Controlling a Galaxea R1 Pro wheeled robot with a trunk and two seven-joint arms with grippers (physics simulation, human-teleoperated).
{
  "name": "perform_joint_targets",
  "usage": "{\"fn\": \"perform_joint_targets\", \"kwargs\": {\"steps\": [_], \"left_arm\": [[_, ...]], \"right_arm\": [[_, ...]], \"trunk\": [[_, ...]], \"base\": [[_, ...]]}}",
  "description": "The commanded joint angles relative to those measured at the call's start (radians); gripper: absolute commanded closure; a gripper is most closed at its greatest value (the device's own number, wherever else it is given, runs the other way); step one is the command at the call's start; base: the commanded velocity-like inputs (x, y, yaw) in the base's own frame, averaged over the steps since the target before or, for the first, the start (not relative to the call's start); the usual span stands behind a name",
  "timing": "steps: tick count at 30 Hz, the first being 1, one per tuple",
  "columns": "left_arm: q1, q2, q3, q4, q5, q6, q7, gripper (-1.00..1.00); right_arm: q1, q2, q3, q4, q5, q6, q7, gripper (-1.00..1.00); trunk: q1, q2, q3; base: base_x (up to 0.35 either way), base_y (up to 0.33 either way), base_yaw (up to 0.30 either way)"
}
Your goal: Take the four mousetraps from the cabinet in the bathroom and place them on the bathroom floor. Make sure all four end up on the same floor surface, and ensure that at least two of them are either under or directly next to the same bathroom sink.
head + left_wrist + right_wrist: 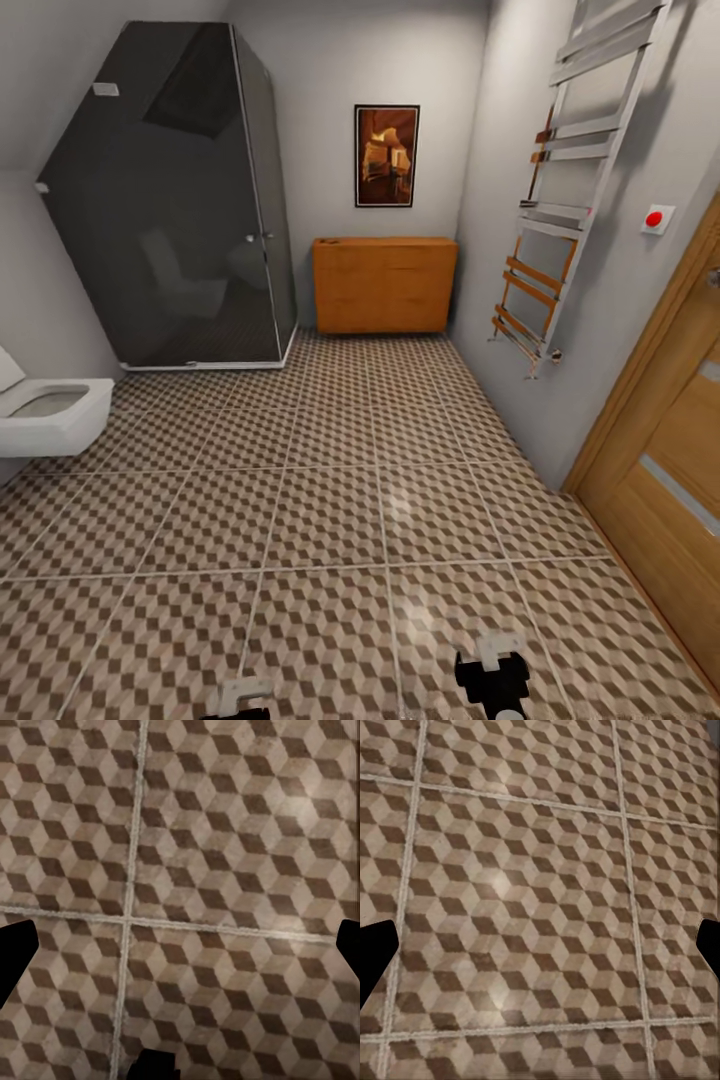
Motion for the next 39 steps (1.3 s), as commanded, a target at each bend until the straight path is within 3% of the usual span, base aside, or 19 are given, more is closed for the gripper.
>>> {"fn": "perform_joint_targets", "kwargs": {"steps": [1, 12, 39], "left_arm": [[0.0, 0.0, -0.009, -0.001, 0.007, -0.002, 0.005, -1.0], [0.0, -0.001, -0.009, -0.001, 0.007, -0.001, 0.005, -1.0], [0.0, -0.002, -0.01, -0.001, 0.006, -0.001, 0.005, -1.0]], "right_arm": [[-0.001, 0.001, 0.009, 0.001, -0.009, -0.004, -0.003, -1.0], [-0.001, 0.003, 0.009, 0.001, -0.005, -0.004, -0.004, -1.0], [-0.001, 0.002, 0.009, 0.003, -0.006, -0.004, -0.004, -1.0]], "trunk": [[0.0, 0.0, -0.002], [0.0, 0.0, -0.005], [0.0, 0.0, -0.005]], "base": [[0.0, 0.0, -0.143], [0.115, 0.0, -0.048], [0.33, 0.0, -0.001]]}}
